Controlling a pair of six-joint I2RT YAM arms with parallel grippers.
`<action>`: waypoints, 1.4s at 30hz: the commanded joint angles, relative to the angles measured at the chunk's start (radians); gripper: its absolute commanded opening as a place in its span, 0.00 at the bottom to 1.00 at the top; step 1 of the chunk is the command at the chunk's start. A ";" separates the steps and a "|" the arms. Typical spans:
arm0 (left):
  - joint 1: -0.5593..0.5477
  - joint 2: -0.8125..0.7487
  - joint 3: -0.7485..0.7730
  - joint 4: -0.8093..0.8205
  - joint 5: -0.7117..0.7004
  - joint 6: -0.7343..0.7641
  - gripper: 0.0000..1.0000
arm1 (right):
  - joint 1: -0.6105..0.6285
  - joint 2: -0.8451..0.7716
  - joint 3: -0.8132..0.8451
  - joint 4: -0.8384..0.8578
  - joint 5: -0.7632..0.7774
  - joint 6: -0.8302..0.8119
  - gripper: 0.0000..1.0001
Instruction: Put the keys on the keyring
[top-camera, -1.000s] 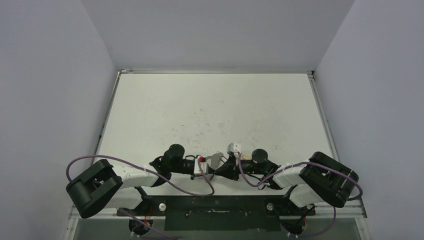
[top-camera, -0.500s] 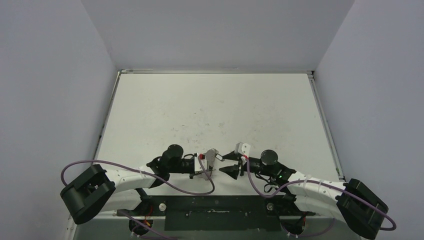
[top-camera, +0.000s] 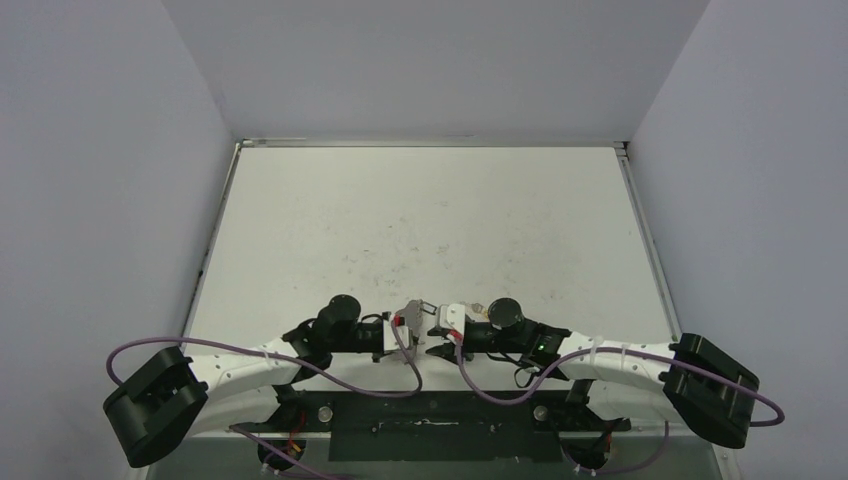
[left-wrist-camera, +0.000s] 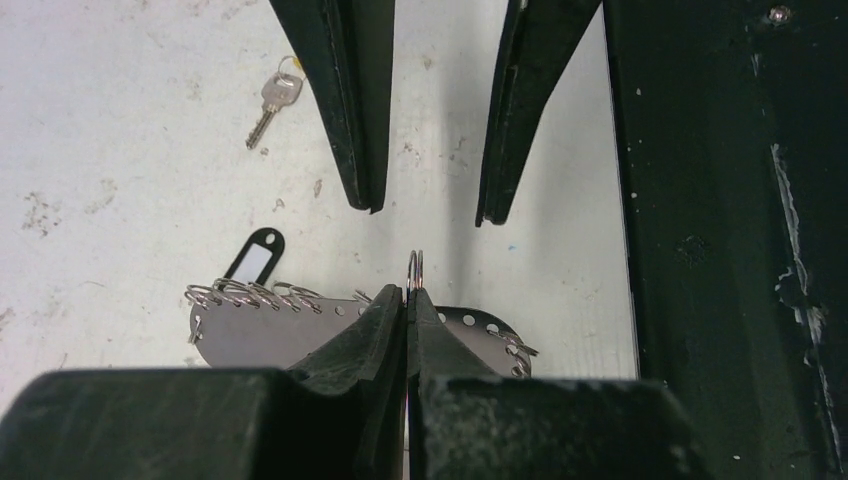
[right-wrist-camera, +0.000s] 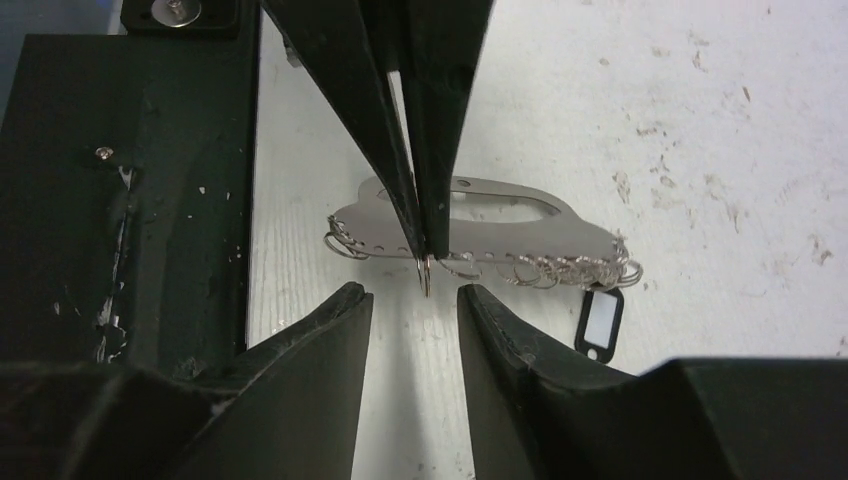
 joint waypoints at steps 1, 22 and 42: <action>-0.009 -0.015 0.058 -0.065 -0.023 0.009 0.00 | 0.056 0.025 0.103 -0.110 0.100 -0.120 0.35; -0.016 -0.017 0.065 -0.049 -0.007 -0.012 0.00 | 0.160 0.214 0.232 -0.211 0.203 -0.225 0.27; -0.018 -0.100 -0.008 0.025 -0.002 -0.010 0.00 | 0.160 0.217 0.080 0.139 0.176 -0.117 0.21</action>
